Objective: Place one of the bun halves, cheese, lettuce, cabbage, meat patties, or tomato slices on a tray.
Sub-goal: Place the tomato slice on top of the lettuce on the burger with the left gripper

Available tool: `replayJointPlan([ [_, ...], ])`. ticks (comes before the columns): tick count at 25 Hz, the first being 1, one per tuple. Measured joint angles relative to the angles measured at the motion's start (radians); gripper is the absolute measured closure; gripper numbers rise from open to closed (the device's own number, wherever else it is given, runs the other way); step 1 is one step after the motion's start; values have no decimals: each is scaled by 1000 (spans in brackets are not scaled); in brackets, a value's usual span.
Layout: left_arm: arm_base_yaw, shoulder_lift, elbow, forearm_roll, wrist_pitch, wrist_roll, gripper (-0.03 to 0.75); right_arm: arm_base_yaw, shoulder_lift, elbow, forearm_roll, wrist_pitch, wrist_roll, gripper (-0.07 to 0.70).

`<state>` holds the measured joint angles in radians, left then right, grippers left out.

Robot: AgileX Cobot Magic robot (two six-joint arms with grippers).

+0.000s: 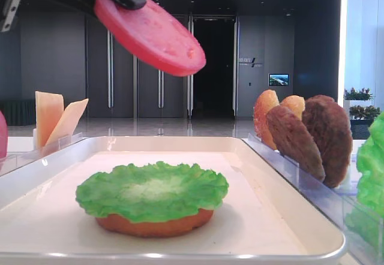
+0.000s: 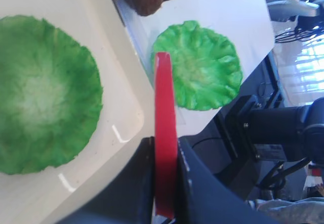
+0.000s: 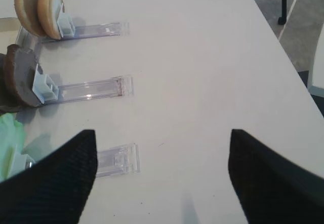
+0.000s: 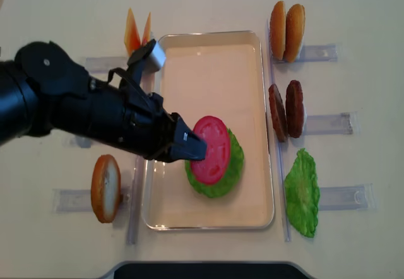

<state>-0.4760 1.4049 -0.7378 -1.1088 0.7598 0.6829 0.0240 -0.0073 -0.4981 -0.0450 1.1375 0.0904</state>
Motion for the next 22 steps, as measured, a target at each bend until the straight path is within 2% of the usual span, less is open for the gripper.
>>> replayJointPlan([
  [3, 0, 32, 35, -153, -29, 141, 656, 0, 0, 0, 0, 0, 0, 92],
  [6, 0, 91, 40, -216, -48, 196, 656, 0, 0, 0, 0, 0, 0, 92],
  [14, 1, 245, 40, -263, -62, 212, 656, 0, 0, 0, 0, 0, 0, 94],
  [22, 1, 304, 40, -298, -92, 270, 656, 0, 0, 0, 0, 0, 0, 94],
])
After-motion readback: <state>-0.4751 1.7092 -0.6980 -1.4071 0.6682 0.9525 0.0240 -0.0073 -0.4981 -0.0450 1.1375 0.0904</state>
